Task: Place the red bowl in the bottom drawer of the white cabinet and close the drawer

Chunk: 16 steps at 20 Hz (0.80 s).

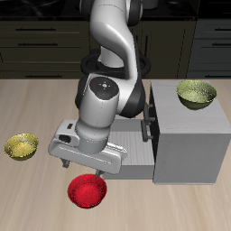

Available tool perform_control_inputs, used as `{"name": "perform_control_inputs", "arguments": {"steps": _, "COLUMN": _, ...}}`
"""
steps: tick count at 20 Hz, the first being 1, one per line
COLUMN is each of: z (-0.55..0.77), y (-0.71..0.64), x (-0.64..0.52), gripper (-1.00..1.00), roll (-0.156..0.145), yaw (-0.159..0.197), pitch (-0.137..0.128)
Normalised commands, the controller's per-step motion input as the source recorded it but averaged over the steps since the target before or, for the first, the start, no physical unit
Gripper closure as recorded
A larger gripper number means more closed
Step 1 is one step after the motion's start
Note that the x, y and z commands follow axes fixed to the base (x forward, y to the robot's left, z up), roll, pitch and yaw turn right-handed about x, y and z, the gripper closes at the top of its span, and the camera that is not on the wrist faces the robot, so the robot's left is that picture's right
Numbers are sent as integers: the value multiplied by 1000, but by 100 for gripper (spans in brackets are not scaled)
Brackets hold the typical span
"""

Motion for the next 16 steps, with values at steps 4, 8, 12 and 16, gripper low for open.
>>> {"name": "perform_control_inputs", "arguments": {"steps": 4, "z": -176, "y": 28, "x": -11, "gripper": -100, "roll": 13, "yaw": -12, "pitch": 25}}
{"name": "perform_control_inputs", "arguments": {"steps": 8, "z": -188, "y": -43, "x": -6, "gripper": -100, "roll": 5, "yaw": -23, "pitch": 31}}
{"name": "perform_control_inputs", "arguments": {"steps": 12, "z": -189, "y": 2, "x": -24, "gripper": -100, "roll": 10, "yaw": -2, "pitch": 25}}
{"name": "perform_control_inputs", "arguments": {"steps": 16, "z": -209, "y": -16, "x": -5, "gripper": -100, "roll": 16, "yaw": -14, "pitch": 36}}
